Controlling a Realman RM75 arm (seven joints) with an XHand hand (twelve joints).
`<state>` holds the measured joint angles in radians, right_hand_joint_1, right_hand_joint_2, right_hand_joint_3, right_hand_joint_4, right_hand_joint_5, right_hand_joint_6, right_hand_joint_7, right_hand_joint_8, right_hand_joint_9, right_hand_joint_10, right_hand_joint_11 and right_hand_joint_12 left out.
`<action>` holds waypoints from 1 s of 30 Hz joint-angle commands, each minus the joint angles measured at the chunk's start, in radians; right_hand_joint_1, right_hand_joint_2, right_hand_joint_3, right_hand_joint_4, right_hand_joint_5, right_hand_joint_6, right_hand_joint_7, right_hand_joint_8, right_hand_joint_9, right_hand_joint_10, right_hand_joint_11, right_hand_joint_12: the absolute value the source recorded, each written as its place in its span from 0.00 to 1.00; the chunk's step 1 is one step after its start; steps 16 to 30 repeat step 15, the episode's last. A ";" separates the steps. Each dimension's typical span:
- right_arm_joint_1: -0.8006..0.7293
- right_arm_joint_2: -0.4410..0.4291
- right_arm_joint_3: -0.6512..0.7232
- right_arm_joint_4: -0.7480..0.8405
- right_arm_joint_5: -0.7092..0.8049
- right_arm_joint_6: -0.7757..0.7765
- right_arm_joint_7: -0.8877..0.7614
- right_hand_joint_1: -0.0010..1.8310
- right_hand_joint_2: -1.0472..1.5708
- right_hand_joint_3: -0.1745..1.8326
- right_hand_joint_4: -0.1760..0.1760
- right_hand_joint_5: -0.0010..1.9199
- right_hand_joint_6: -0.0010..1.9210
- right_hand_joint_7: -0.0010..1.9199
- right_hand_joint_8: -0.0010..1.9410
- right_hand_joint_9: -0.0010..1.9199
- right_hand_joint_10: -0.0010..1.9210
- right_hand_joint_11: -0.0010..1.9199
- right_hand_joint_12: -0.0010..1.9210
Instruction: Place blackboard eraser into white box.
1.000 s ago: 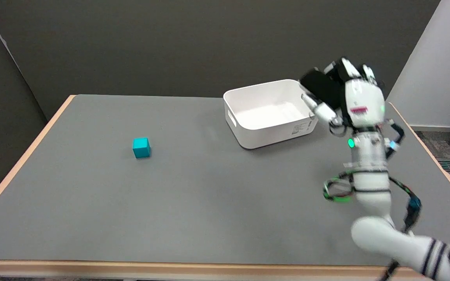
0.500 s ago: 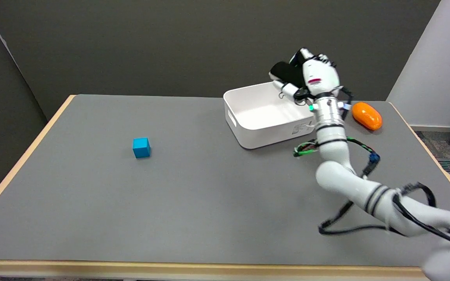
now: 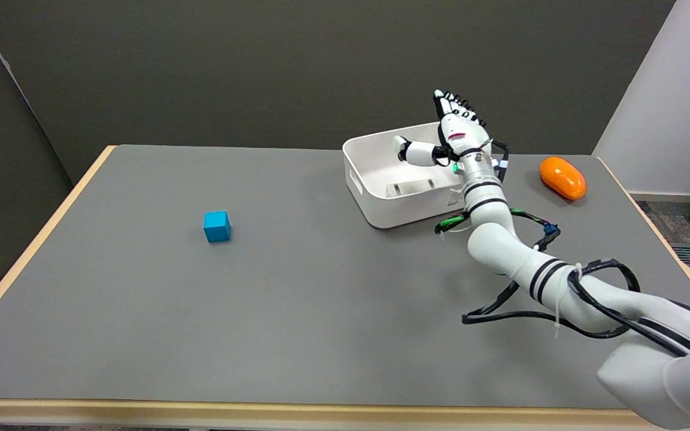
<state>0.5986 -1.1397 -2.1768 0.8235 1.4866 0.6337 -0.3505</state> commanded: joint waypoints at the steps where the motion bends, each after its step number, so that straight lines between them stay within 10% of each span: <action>1: -0.254 0.168 0.120 0.520 -0.037 0.322 0.009 0.20 0.61 0.52 0.45 0.00 0.02 0.00 0.00 0.00 0.07 0.00 0.48; 15: -0.668 0.319 0.250 0.943 -0.205 1.116 0.419 0.15 0.67 0.57 0.39 0.07 0.20 0.12 0.19 0.08 0.39 0.00 0.60; 30: -0.668 0.319 0.250 0.943 -0.205 1.116 0.419 0.15 0.67 0.57 0.39 0.07 0.20 0.12 0.19 0.08 0.39 0.00 0.60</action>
